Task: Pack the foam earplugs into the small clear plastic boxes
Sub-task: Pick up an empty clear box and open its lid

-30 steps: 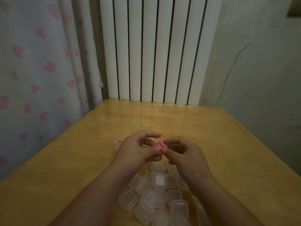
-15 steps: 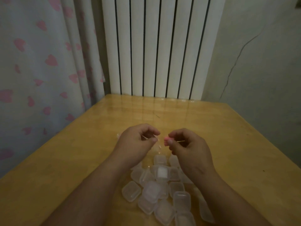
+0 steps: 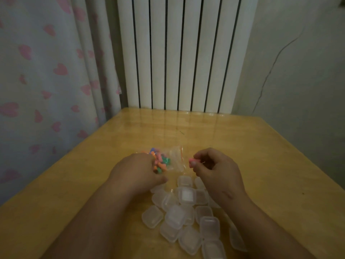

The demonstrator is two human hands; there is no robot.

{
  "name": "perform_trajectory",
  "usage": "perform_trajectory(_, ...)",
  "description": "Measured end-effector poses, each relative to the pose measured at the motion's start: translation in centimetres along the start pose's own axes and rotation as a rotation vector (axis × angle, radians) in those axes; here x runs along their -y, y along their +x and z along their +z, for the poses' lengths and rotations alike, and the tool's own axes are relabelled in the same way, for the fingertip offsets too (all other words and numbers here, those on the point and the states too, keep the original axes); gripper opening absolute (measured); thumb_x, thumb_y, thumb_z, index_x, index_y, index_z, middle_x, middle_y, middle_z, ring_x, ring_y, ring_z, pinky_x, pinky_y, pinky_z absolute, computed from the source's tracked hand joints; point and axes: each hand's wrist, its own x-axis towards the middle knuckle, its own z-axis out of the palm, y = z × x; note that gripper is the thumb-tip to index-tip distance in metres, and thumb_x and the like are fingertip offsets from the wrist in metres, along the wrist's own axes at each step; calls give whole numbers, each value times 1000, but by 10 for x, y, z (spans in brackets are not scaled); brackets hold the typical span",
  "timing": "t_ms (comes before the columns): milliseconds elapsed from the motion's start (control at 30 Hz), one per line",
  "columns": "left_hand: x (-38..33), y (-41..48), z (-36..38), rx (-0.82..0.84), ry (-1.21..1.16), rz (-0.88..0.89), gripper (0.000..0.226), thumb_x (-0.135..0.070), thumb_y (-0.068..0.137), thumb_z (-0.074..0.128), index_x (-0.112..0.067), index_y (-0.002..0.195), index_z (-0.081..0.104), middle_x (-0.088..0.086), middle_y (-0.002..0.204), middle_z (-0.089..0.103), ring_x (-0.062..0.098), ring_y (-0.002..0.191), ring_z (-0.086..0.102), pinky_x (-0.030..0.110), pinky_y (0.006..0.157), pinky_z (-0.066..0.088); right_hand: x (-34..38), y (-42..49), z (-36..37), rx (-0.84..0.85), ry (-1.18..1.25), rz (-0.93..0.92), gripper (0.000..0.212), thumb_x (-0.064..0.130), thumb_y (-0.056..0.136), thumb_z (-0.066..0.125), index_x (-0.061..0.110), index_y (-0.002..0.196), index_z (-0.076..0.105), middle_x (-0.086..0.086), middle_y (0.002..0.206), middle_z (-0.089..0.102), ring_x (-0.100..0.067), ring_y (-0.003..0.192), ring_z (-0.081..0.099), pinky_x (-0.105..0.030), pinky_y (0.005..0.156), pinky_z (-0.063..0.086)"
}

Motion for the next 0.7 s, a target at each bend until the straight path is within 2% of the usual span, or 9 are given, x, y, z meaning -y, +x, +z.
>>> perform_trajectory(67, -2, 1, 3, 49, 0, 15, 43, -52, 76, 73, -26, 65, 40, -9, 72, 42, 15, 76, 46, 29, 61, 31, -1, 1, 1, -9, 0, 2, 14, 29, 81, 75, 34, 75, 64, 10, 70, 68, -2, 67, 63, -20, 62, 49)
perform_trajectory(167, 1, 4, 10, 13, -131, 24, 37, -35, 69, 78, -21, 65, 45, -9, 69, 48, 9, 69, 48, 26, 57, 34, -1, 1, 1, 1, -16, 8, 12, 31, 81, 75, 34, 76, 64, 11, 70, 68, -2, 67, 63, -20, 61, 48)
perform_trajectory(233, 3, 6, 12, -60, -356, 16, 27, -28, 65, 77, -21, 65, 50, -9, 70, 58, -1, 68, 56, 19, 57, 43, 0, 1, 0, 6, -26, 12, 12, 31, 81, 74, 33, 76, 64, 11, 69, 68, -2, 66, 62, -18, 60, 47)
perform_trajectory(300, 1, 6, 11, -133, -553, 25, 19, -26, 67, 77, -25, 73, 59, -9, 79, 66, 3, 73, 63, 25, 64, 52, 2, 1, -1, 11, -22, 26, 12, 31, 82, 74, 32, 75, 64, 12, 69, 68, 0, 64, 61, -12, 56, 43)
perform_trajectory(400, -6, 4, 7, -142, -840, 49, 21, -16, 76, 77, -30, 91, 70, -8, 88, 69, 9, 75, 65, 23, 56, 49, 3, 1, -3, 11, -28, 31, 10, 31, 82, 73, 31, 76, 64, 12, 69, 68, 0, 64, 60, -11, 55, 41)
perform_trajectory(500, -12, 1, 6, -98, -1083, 58, 28, -6, 83, 72, -30, 97, 75, -5, 92, 72, -1, 68, 64, 18, 53, 48, 3, 1, -5, 34, 21, 43, 10, 26, 85, 70, 34, 84, 65, 11, 71, 69, -1, 65, 62, -15, 60, 44)
perform_trajectory(567, -14, 2, 10, -107, -1200, 73, 31, 0, 81, 73, -28, 92, 74, -11, 108, 70, -6, 84, 67, 15, 64, 50, 4, 1, -7, 61, 50, 58, 15, 20, 88, 67, 35, 88, 68, 10, 72, 70, 1, 63, 62, -16, 61, 45)
perform_trajectory(600, -15, 4, 12, -118, -1242, 80, 32, 3, 79, 74, -27, 89, 73, -12, 115, 68, -2, 96, 67, 18, 71, 52, 4, 1, -7, 76, 59, 68, 17, 18, 88, 67, 35, 87, 69, 10, 72, 70, 1, 62, 62, -17, 61, 47)
perform_trajectory(700, -18, 5, 18, -142, -1289, 108, 32, 5, 73, 78, -23, 83, 67, -7, 111, 72, 10, 105, 68, 24, 77, 54, 5, 2, -8, 116, 99, 104, 21, 16, 87, 68, 37, 82, 72, 11, 70, 72, -2, 61, 65, -25, 66, 54)
